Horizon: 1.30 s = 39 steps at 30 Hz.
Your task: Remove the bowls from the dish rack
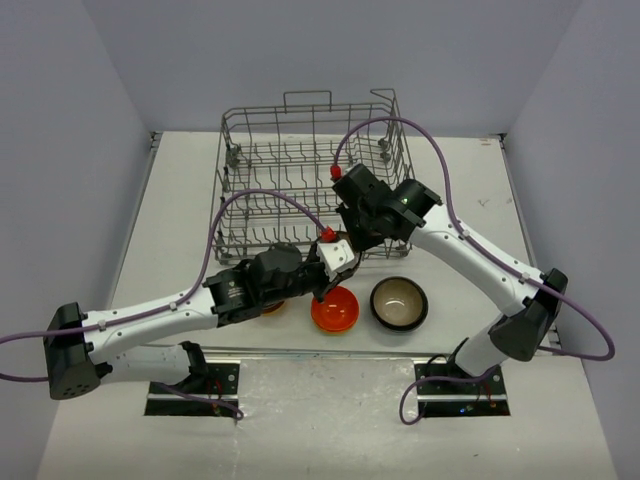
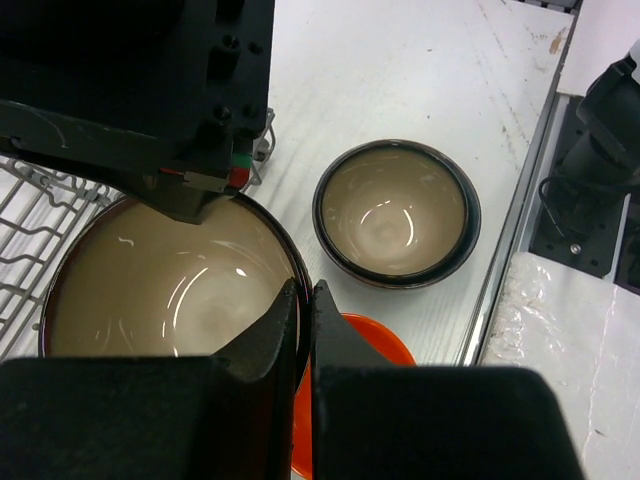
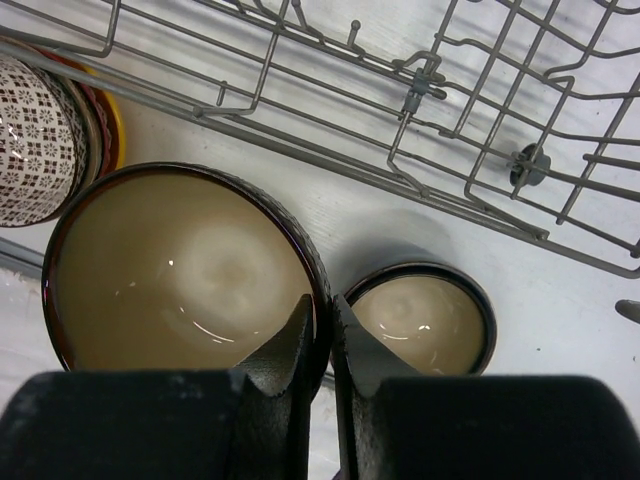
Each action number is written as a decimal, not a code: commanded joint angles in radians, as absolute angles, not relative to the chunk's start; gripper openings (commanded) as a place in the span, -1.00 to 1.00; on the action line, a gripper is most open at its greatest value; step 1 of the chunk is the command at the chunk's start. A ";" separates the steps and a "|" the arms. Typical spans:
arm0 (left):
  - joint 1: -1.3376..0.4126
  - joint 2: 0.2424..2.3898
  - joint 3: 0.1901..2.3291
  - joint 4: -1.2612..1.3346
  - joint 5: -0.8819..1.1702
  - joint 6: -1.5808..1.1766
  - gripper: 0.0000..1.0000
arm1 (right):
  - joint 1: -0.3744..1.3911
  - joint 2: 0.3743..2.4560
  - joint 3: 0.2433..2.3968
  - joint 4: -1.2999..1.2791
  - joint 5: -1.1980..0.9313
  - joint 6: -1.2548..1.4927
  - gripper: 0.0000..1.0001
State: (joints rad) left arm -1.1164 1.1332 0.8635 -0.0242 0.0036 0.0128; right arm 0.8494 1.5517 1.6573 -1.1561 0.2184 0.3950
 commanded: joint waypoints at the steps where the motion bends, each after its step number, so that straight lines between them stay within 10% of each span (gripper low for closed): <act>1: -1.127 1.121 0.908 0.089 -0.051 0.058 -1.00 | 0.851 1.554 1.660 -1.140 0.198 0.390 -1.00; 7: -1.131 1.166 0.931 0.075 -0.075 0.052 -1.00 | 0.853 1.511 1.648 -1.089 0.241 0.414 -1.00; 11: -1.132 1.169 0.930 0.075 -0.078 0.029 0.12 | 0.841 1.444 1.588 -1.000 0.261 0.437 -1.00; 22: -1.132 1.077 0.916 0.066 -0.063 -0.037 0.99 | 0.772 1.234 1.344 -0.908 0.267 0.508 -1.00; 33: -1.115 1.034 1.041 -0.227 -0.691 -0.348 1.00 | 0.681 0.812 0.929 -0.801 0.362 0.649 -1.00; 39: -0.929 1.017 1.054 -0.350 -0.715 -0.502 1.00 | 0.650 0.698 0.786 -0.802 0.374 0.724 -1.00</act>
State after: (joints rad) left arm -1.0195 1.0592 1.0542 -0.2676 -0.6052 -0.3851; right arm 0.6647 0.7303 0.8234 -0.8982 0.3328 0.6304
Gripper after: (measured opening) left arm 0.997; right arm 0.087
